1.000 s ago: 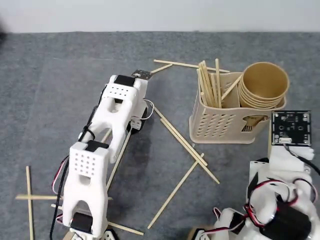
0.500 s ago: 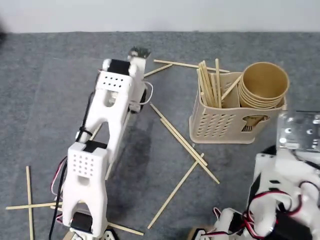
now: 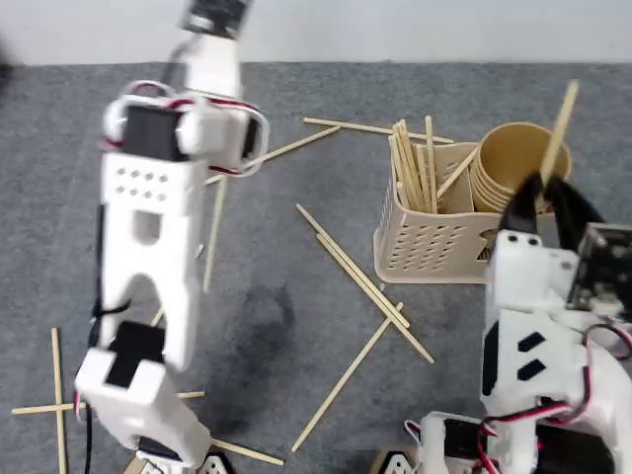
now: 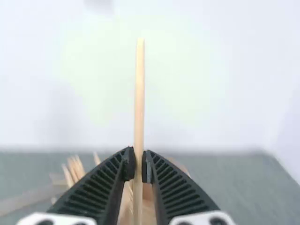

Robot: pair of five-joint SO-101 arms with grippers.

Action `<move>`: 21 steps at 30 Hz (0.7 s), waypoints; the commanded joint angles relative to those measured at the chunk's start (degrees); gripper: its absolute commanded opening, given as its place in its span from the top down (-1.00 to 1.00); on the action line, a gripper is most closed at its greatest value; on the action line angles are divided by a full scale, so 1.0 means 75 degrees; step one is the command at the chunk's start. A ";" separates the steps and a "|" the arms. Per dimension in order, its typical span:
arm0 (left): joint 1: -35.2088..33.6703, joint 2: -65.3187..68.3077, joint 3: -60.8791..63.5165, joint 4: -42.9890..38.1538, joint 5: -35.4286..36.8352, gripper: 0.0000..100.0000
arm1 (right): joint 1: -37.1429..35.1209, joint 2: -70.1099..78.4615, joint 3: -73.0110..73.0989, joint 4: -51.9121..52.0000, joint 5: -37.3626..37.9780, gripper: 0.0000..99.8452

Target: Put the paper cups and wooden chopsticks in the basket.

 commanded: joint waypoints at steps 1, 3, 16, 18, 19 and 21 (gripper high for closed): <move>-0.0504 -0.0903 -0.0346 -0.0422 -0.0082 0.98 | -0.0533 0.0381 0.0012 -0.1495 -0.0234 0.98; -0.0668 -0.1008 -0.0346 -0.0422 -0.0082 0.98 | -0.0697 0.0697 0.0270 -0.2338 -0.0352 0.98; -0.0856 -0.1032 -0.0287 -0.0211 -0.0094 0.98 | -0.0850 0.1963 0.2977 -0.7637 -0.0457 0.98; -0.0856 -0.1020 -0.0287 -0.0211 -0.0094 0.98 | -0.0815 0.1916 0.3727 -0.8164 -0.0457 0.98; -0.0856 -0.1020 -0.0287 -0.0223 -0.0094 0.98 | -0.0803 0.1916 0.4079 -0.8375 -0.0457 0.98; -0.0844 -0.1020 -0.0287 -0.0234 -0.0082 0.98 | -0.0803 0.1916 0.4665 -0.8668 -0.0457 0.98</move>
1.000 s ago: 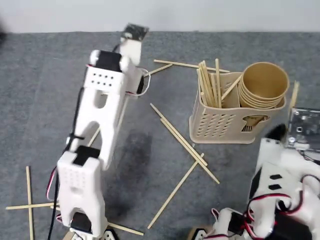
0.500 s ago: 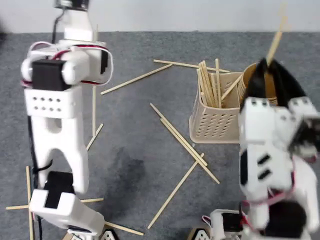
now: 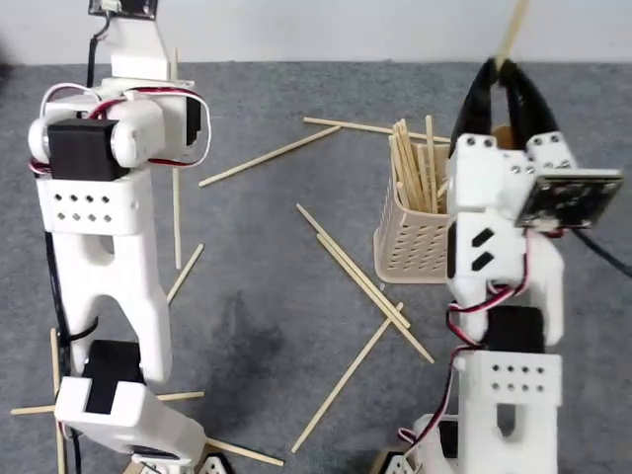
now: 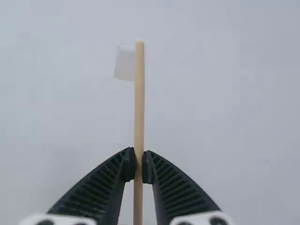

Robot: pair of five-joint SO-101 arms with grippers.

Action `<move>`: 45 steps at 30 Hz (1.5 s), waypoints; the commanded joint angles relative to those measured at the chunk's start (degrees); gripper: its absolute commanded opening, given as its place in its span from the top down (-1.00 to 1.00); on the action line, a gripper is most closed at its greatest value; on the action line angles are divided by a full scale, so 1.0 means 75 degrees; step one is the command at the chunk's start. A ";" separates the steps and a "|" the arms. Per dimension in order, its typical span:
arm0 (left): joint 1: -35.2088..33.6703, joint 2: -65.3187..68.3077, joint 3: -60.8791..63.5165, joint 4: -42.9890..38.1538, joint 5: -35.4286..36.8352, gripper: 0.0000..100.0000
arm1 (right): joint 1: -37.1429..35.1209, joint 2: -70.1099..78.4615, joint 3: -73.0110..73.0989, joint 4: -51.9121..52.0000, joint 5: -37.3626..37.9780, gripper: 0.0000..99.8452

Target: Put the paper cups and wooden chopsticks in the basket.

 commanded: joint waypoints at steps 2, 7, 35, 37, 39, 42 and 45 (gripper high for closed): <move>0.0012 -0.0410 -0.0346 -0.0059 -0.0082 0.98 | -0.0041 -0.0006 0.0938 -0.0674 -0.0047 0.93; 0.0223 -0.0457 -0.0346 -0.0352 -0.0070 0.98 | -0.0029 -0.0041 0.0867 -0.0604 -0.0047 0.58; 0.3739 -0.0375 -0.1600 -0.4583 0.0879 0.98 | 0.2245 -0.5011 0.2497 0.6265 -0.0059 0.98; 0.3938 -0.0375 -0.1272 -0.4900 0.0879 0.98 | 0.2538 -0.5140 0.2813 0.6265 -0.0059 0.98; 0.4009 -0.0375 -0.0862 -0.5310 0.0891 0.98 | 0.2714 -0.5304 0.3118 0.6265 -0.0070 0.98; 0.4032 -0.0375 -0.0217 -0.5884 0.0903 0.98 | 0.2913 -0.5609 0.3446 0.6265 -0.0070 0.98; 0.4091 -0.0375 0.0170 -0.6236 0.1547 0.98 | 0.3007 -0.5996 0.3645 0.6253 -0.0246 0.98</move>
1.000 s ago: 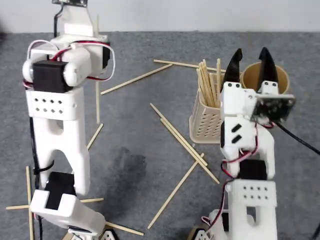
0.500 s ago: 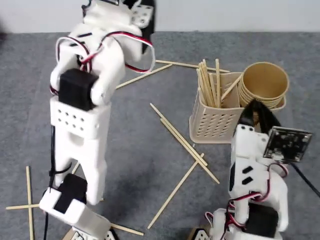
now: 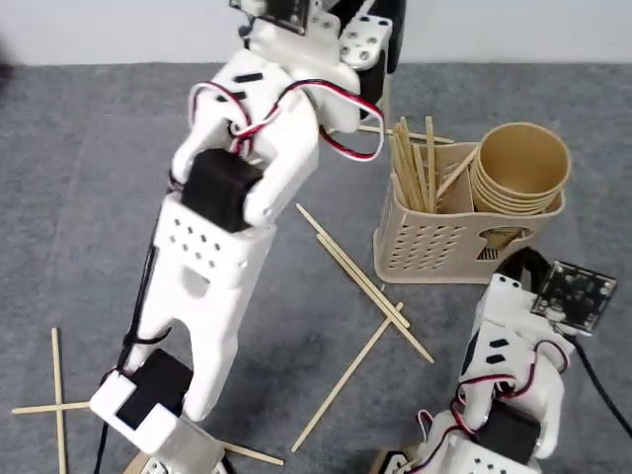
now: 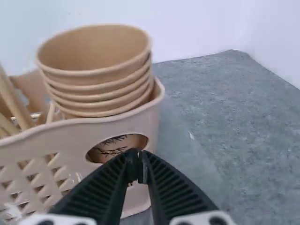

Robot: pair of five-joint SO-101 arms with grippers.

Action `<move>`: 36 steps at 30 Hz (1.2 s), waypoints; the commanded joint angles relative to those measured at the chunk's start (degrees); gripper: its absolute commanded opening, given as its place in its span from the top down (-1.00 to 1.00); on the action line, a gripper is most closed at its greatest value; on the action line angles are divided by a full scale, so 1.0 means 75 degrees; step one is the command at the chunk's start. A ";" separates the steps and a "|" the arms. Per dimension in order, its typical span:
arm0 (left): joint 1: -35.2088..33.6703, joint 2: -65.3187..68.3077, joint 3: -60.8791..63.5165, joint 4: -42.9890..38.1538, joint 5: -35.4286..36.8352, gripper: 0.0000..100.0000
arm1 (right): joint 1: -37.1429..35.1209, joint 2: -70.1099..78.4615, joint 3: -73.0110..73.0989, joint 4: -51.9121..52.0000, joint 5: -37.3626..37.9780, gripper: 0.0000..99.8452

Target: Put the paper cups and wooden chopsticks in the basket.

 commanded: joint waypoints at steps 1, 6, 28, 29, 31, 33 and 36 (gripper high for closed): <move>0.0176 -0.0375 0.0217 -0.0504 0.0645 0.98 | 0.0147 -0.0498 0.0082 0.0053 -0.0434 0.98; 0.0551 -0.0375 0.0287 -0.0516 0.0610 0.98 | 0.0147 -0.1166 0.0445 0.0053 -0.0656 0.98; 0.0527 -0.0457 0.3182 0.0105 0.0621 0.81 | 0.0147 -0.1178 0.0527 0.0053 -0.0680 0.98; 0.0492 -0.0457 0.3194 0.0176 0.0645 0.71 | 0.0147 -0.1178 0.0527 0.0053 -0.0680 0.98; 0.0375 -0.0492 0.3018 0.0586 0.0656 0.56 | 0.0147 -0.1178 0.0527 0.0053 -0.0680 0.98; 0.0281 -0.0633 0.2620 0.1102 0.0621 0.53 | 0.0147 -0.1178 0.0527 0.0053 -0.0692 0.98; 0.0234 -0.0938 0.2034 0.1758 0.0610 0.53 | 0.0123 -0.1178 0.0539 0.0053 -0.0703 0.98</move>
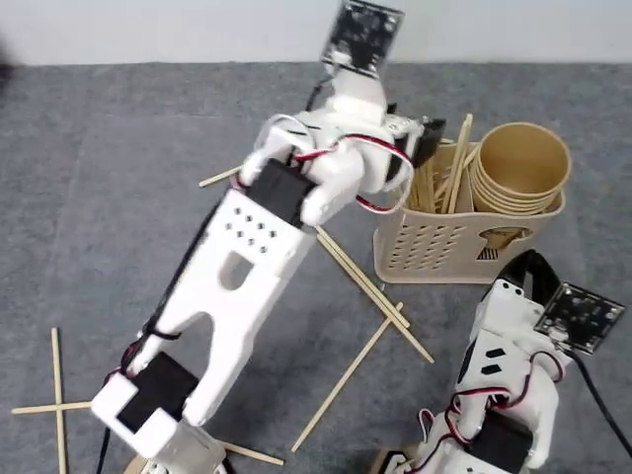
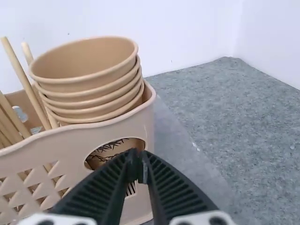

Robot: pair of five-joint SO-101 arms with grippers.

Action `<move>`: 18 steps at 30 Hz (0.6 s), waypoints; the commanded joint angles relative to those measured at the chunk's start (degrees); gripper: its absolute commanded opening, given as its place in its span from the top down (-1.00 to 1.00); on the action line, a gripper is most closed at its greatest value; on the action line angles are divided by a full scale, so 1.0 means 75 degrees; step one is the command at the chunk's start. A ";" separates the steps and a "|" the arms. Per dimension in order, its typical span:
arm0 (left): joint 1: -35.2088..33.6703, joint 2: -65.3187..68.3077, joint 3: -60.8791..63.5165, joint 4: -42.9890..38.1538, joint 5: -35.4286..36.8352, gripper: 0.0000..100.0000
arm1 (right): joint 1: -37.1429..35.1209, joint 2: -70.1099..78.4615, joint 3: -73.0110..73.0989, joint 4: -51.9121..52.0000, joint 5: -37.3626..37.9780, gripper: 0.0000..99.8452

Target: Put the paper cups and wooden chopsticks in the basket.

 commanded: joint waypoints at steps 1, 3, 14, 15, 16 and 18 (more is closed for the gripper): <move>-0.0176 -0.0867 -0.0967 0.0727 0.0023 0.53 | 0.0064 -0.0088 -0.0023 0.0053 -0.0082 0.98; -0.0492 -0.1137 -0.1260 0.1242 -0.0211 0.53 | 0.0064 -0.0088 -0.0023 0.0053 -0.0082 0.98; -0.4278 -0.1629 -0.1225 0.4302 -0.2333 0.55 | 0.0041 -0.0088 -0.0023 0.0064 -0.0082 0.98; -0.4571 -0.1629 -0.1073 0.4548 -0.2637 0.58 | 0.0041 -0.0088 -0.0023 0.0076 -0.0082 0.98; -0.4818 -0.1629 -0.0897 0.4759 -0.2977 0.60 | 0.0041 -0.0088 -0.0023 0.0088 -0.0082 0.98; -0.5357 -0.1629 -0.0428 0.5122 -0.3622 0.64 | 0.0041 -0.0088 -0.0023 0.0088 -0.0082 0.98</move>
